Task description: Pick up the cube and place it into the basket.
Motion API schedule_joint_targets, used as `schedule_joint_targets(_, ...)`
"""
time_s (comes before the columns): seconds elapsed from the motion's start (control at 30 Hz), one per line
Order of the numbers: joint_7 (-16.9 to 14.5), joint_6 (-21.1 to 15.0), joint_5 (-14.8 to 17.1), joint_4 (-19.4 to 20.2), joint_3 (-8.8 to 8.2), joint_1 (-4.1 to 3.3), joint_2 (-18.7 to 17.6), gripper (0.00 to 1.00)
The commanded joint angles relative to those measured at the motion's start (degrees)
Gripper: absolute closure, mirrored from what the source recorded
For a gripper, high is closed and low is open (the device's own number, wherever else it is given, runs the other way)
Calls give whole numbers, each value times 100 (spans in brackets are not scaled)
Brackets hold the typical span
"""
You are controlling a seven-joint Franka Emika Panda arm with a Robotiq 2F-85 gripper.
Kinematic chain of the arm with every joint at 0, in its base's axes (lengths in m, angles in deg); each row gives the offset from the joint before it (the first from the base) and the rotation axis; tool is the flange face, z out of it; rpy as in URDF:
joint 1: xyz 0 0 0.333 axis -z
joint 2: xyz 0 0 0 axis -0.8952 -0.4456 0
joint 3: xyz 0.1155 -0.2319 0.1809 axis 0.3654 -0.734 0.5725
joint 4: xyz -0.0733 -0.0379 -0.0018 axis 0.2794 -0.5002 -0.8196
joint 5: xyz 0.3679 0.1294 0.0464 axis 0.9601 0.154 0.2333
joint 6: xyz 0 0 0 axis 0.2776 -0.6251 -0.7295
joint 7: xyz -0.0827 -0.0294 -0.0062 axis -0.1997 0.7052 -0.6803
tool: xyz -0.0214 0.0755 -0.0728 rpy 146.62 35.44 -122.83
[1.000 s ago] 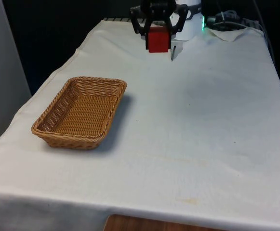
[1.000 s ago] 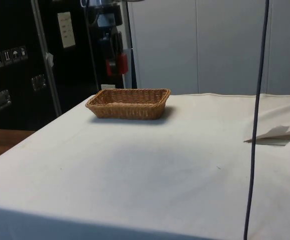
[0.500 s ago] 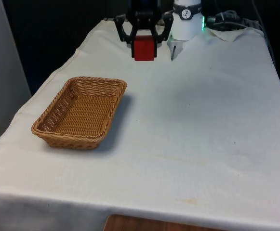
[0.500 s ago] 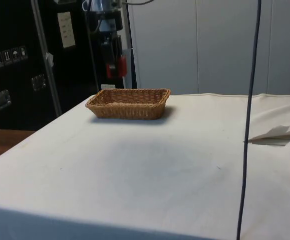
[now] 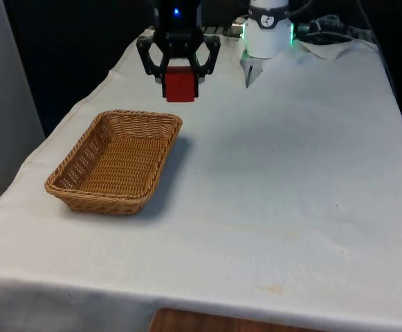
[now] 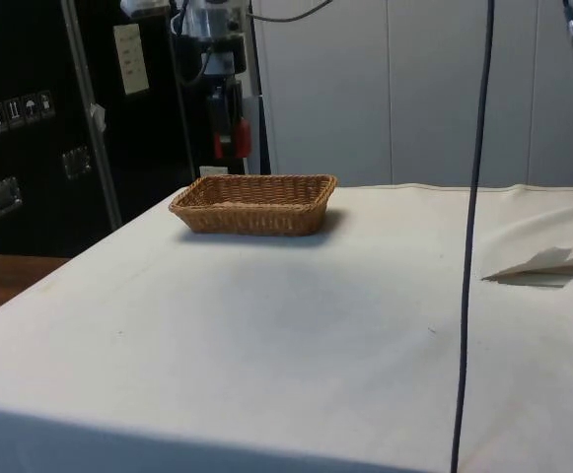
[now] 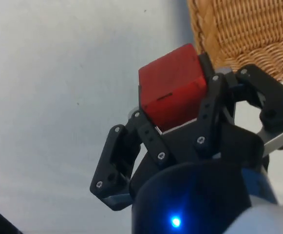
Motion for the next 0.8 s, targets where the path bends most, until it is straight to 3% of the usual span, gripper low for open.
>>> schedule_joint_targets(0.0, -109, 0, 69, -63, 0, 57, -57, 100)
schedule_joint_targets(0.03, -52, 0, 29, -29, -29, 11, -34, 100)
schedule_joint_targets(0.07, -155, 6, 92, -92, -29, 63, -86, 100)
schedule_joint_targets(0.33, -424, 29, 223, -286, -206, 97, -286, 100)
schedule_joint_targets(0.37, -378, 0, 178, -246, -241, 52, -264, 100)
schedule_joint_targets(0.4, -447, 29, 235, -292, -223, 97, -298, 100)
schedule_joint_targets(0.63, -642, 23, 378, -321, -344, 149, -378, 100)
schedule_joint_targets(0.67, -556, 0, 304, -281, -372, 80, -344, 100)
schedule_joint_targets(0.7, -670, 23, 407, -332, -361, 155, -395, 100)
schedule_joint_targets(0.77, -751, 23, 470, -350, -401, 172, -430, 100)
